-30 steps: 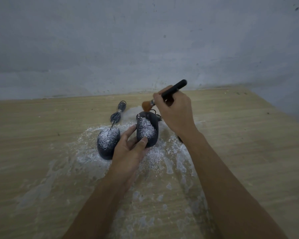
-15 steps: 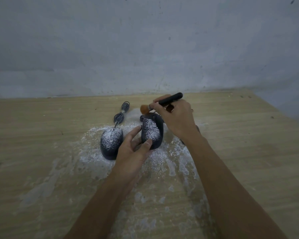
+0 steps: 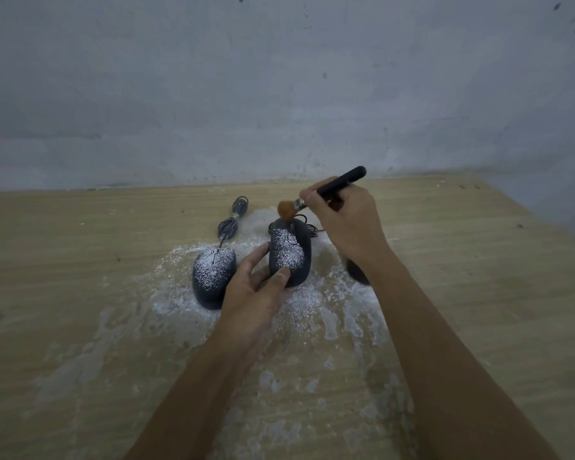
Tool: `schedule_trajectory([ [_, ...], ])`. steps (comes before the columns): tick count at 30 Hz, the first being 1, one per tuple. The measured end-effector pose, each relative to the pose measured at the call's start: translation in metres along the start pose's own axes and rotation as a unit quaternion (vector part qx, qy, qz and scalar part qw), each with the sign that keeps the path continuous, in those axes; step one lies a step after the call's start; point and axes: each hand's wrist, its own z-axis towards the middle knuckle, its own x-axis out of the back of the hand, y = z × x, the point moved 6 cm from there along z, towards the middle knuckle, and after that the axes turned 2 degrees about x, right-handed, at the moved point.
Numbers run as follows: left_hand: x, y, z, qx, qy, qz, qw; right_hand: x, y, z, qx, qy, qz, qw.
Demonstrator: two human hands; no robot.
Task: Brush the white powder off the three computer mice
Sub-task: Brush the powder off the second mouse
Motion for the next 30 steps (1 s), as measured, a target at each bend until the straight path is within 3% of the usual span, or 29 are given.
schedule_trajectory([
  [2, -0.001, 0.000, 0.000, 0.002, 0.000, 0.001, 1.000, -0.002, 0.001, -0.003, 0.005, -0.030, -0.037, 0.999],
  [6, -0.001, 0.001, 0.000, 0.005, -0.001, -0.003, 1.000, 0.005, 0.000, 0.000, 0.006, 0.007, -0.002, 1.000],
  [9, 0.000, 0.001, -0.001, 0.002, 0.002, -0.004, 1.000, -0.001, -0.001, -0.002, 0.020, -0.040, -0.043, 0.998],
  [19, -0.001, 0.001, -0.001, -0.004, -0.002, 0.007, 1.000, 0.000, -0.008, -0.001, 0.037, -0.006, -0.028, 0.999],
  [30, 0.000, 0.000, 0.001, 0.008, 0.012, -0.023, 1.000, 0.009, -0.003, -0.018, 0.022, -0.062, -0.020, 0.998],
])
